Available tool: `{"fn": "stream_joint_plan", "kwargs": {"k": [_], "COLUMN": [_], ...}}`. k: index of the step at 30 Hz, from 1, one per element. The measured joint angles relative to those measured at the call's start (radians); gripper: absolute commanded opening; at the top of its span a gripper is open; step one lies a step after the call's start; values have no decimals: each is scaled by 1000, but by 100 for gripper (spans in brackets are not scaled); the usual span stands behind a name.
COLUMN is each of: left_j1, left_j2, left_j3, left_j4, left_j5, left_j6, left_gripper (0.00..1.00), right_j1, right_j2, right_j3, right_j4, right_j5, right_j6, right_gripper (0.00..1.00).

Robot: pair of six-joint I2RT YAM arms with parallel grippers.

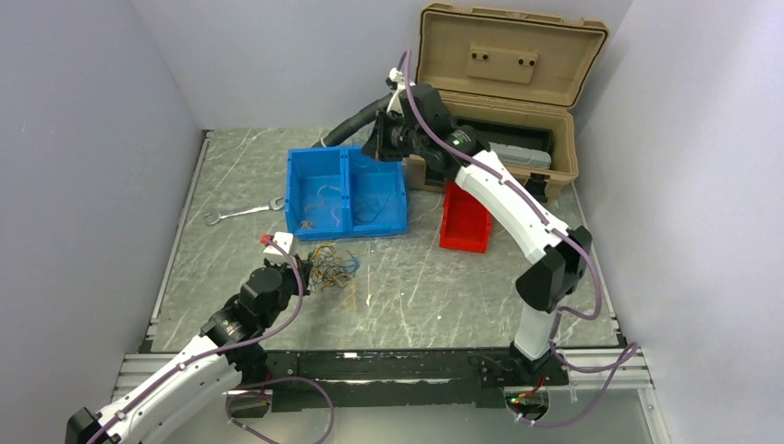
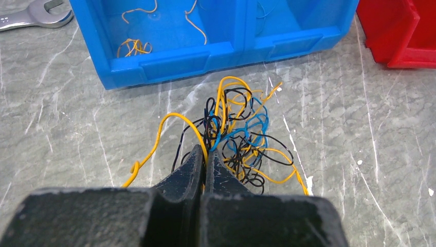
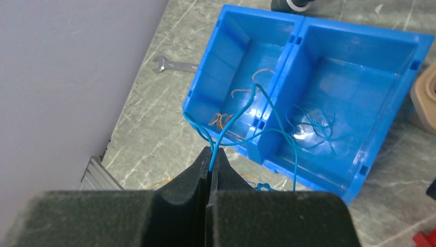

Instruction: Untangle the cables

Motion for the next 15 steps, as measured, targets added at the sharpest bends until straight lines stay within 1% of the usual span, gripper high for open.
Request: {"fn": "stream_joint_plan", "kwargs": {"k": [3,6,10,15], "left_j1": [0,0,0,0], "left_j2": [0,0,0,0], "left_j3": [0,0,0,0], "left_j4": [0,0,0,0], "left_j5": [0,0,0,0], "left_j6": [0,0,0,0], "left_gripper": [0,0,0,0], "right_j1": [-4,-6,-10,-16], "right_j2": [-63,-80,-69,-11], "right_j3": [-90,-125,-159,-171], "right_j4": [37,67,114,170], "right_j5": [0,-3,-14,-18], "right_j6": [7,17,26,29], "right_gripper": [0,0,0,0]}}
